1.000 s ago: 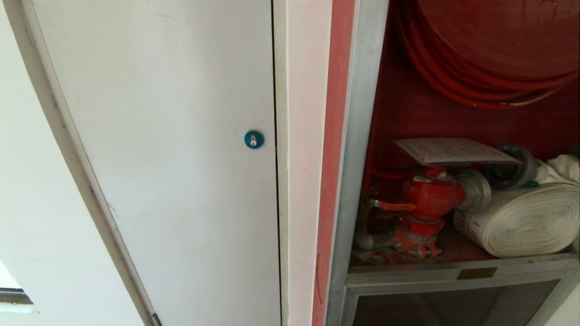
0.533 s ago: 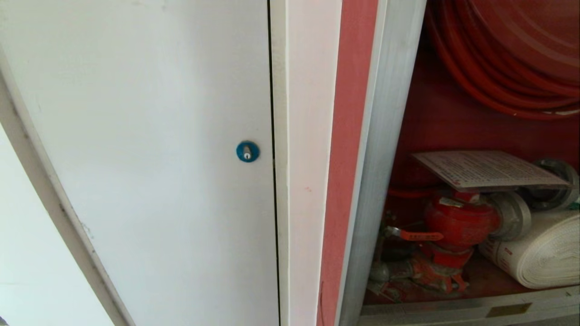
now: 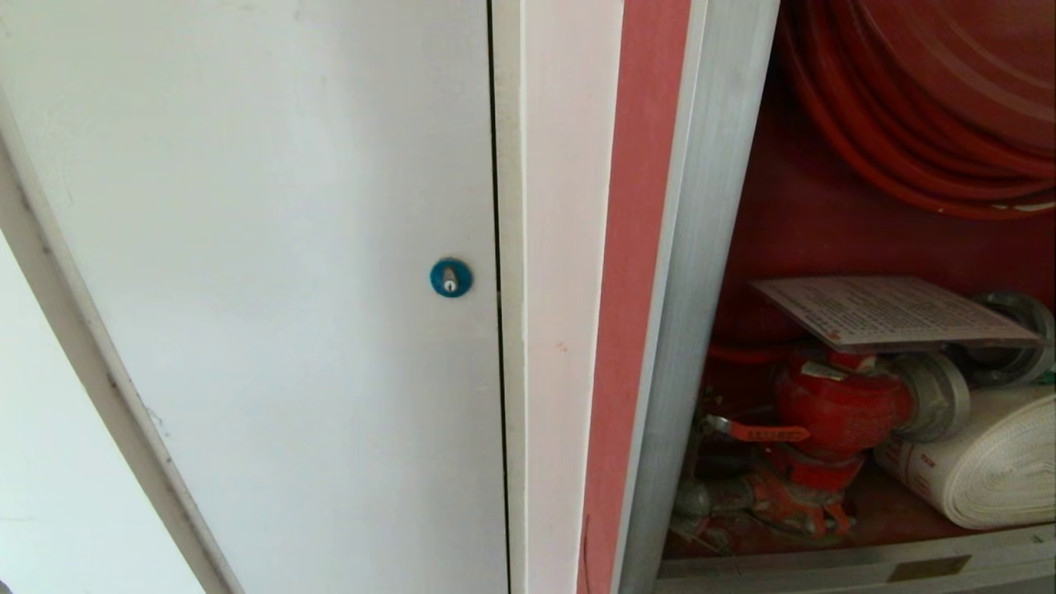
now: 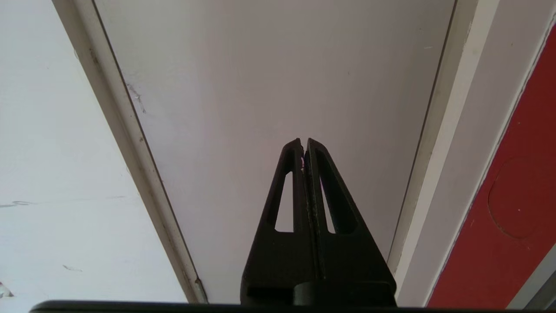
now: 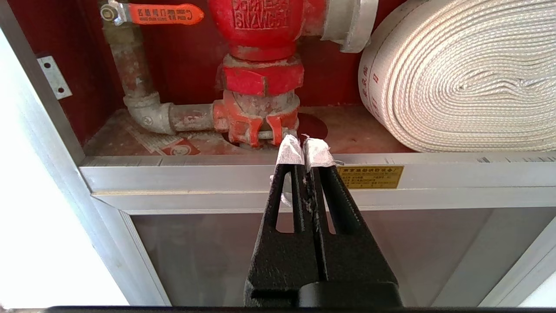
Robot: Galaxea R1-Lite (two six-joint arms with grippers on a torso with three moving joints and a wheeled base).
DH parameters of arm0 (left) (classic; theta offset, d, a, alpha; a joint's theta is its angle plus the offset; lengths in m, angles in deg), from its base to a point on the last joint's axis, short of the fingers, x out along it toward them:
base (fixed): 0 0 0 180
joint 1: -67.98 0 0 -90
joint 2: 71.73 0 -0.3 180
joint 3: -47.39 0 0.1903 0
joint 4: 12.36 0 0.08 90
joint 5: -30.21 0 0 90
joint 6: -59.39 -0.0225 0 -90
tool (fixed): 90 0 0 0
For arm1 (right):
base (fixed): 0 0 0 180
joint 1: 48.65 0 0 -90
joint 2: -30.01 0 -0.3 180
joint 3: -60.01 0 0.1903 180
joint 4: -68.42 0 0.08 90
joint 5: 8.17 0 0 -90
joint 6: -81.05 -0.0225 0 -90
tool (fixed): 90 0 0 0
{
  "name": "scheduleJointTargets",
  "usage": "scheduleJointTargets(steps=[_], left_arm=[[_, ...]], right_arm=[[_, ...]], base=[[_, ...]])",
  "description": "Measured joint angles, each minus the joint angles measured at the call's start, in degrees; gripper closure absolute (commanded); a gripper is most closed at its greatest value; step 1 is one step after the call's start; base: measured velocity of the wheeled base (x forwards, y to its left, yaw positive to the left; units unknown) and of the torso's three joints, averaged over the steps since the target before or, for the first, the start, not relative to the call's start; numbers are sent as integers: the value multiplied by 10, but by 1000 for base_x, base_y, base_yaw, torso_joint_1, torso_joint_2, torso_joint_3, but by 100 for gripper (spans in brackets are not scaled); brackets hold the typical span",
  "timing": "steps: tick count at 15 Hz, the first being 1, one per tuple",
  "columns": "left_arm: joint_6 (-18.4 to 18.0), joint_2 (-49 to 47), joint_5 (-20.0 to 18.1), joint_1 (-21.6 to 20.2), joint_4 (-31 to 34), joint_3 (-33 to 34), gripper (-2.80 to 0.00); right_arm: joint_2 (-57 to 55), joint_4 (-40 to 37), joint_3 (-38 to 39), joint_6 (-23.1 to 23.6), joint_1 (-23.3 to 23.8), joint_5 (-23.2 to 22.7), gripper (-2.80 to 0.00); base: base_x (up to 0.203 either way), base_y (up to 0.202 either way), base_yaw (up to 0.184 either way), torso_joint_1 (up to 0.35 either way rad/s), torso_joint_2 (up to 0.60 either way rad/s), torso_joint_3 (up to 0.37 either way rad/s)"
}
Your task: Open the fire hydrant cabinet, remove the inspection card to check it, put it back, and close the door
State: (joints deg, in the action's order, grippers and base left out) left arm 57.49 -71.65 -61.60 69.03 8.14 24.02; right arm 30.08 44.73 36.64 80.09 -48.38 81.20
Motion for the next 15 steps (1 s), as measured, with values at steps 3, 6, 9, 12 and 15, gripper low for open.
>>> scheduleJointTargets(steps=[3,6,9,12,15], left_arm=[[0,0,0,0,0,0,0],[0,0,0,0,0,0,0],[0,0,0,0,0,0,0],[0,0,0,0,0,0,0],[0,0,0,0,0,0,0]], right_arm=[[0,0,0,0,0,0,0],[0,0,0,0,0,0,0],[0,0,0,0,0,0,0],[0,0,0,1,0,0,0],[0,0,0,2,0,0,0]], base=[[0,0,0,0,0,0],[0,0,0,0,0,0],[0,0,0,0,0,0],[0,0,0,0,0,0],[0,0,0,0,0,0]])
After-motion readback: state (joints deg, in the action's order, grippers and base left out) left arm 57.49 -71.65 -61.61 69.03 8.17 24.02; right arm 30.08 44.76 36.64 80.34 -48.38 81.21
